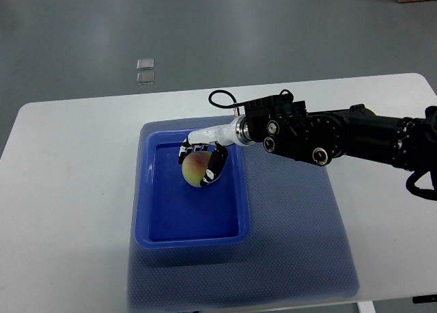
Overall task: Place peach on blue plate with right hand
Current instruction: 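Open the right hand to release the peach and withdraw upward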
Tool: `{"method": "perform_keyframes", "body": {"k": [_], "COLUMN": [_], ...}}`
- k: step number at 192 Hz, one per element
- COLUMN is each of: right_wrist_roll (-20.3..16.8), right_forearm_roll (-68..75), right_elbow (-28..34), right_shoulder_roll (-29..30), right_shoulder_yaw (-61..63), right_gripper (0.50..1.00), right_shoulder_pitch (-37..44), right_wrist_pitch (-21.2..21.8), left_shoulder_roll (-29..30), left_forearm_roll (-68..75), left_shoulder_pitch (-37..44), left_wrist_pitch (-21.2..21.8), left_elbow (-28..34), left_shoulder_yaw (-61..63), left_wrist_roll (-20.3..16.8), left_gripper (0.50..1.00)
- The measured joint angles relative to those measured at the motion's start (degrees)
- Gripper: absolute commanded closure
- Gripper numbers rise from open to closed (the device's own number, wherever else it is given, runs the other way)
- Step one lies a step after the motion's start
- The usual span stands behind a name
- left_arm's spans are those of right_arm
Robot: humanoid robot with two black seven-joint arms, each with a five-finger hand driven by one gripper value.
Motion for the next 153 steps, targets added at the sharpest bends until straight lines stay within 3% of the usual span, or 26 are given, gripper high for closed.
{"method": "perform_keyframes", "body": {"k": [77,112,153], "right_wrist_roll": [0.22,3.59,4.43], "right_forearm_roll": [1.46,4.51,22.43], "right_elbow": [0.40,0.51,0.55], "right_shoulder_roll": [-0.02,-4.79,-9.96], "right_shoulder_yaw": [5.57,26.31,59.21], "right_gripper": [0.568,0.568,0.568], "right_shoulder_pitch": [2.52,-1.88,-19.69], "right_wrist_pitch": [0.13,-2.90,-3.21], "left_shoulder_roll": [0.00,0.00,0.00], "left_forearm_roll": [-0.02,-0.03,-0.03], "left_shoulder_pitch": [-0.01,0.02,-0.03], "left_wrist_pitch": [0.06,0.09,0.08], "left_elbow": [0.17,0.21,0.02], "left_shoulder_yaw": [-0.16,-0.22,-0.07], "left_wrist_roll": [0.01,0.03,0.01], "left_gripper": [0.500,0.500,0.500]}}
